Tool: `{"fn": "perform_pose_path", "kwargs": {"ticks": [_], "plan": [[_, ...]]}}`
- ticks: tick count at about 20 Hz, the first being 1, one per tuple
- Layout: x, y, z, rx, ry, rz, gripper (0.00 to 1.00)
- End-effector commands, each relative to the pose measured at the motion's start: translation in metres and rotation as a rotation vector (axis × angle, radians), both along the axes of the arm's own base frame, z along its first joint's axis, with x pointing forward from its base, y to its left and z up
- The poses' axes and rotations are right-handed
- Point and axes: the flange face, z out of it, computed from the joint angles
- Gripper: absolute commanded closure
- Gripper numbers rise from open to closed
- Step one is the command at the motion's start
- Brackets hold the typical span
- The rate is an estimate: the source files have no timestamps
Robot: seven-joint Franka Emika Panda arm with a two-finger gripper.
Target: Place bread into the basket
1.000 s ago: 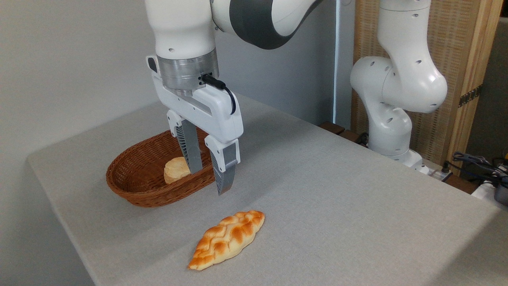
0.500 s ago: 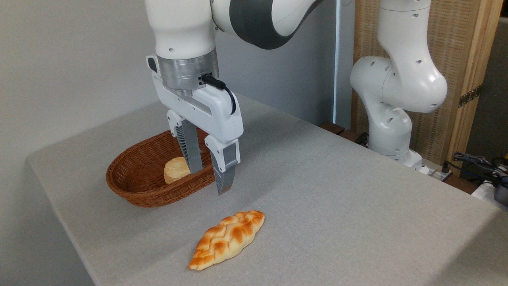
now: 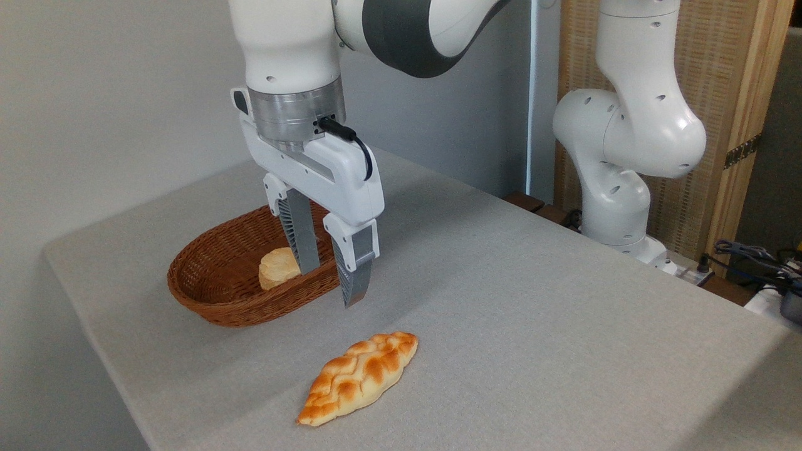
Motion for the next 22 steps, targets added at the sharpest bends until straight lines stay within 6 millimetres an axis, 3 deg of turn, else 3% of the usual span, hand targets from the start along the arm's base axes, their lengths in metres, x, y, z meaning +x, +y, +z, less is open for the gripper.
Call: {"fn": "perform_pose_path", "kwargs": {"ticks": [1, 22], "plan": [[-0.003, 0.003, 0.002, 0.003, -0.003, -0.015, 0.00], [-0.005, 0.006, -0.020, 0.013, -0.009, -0.013, 0.00]]}}
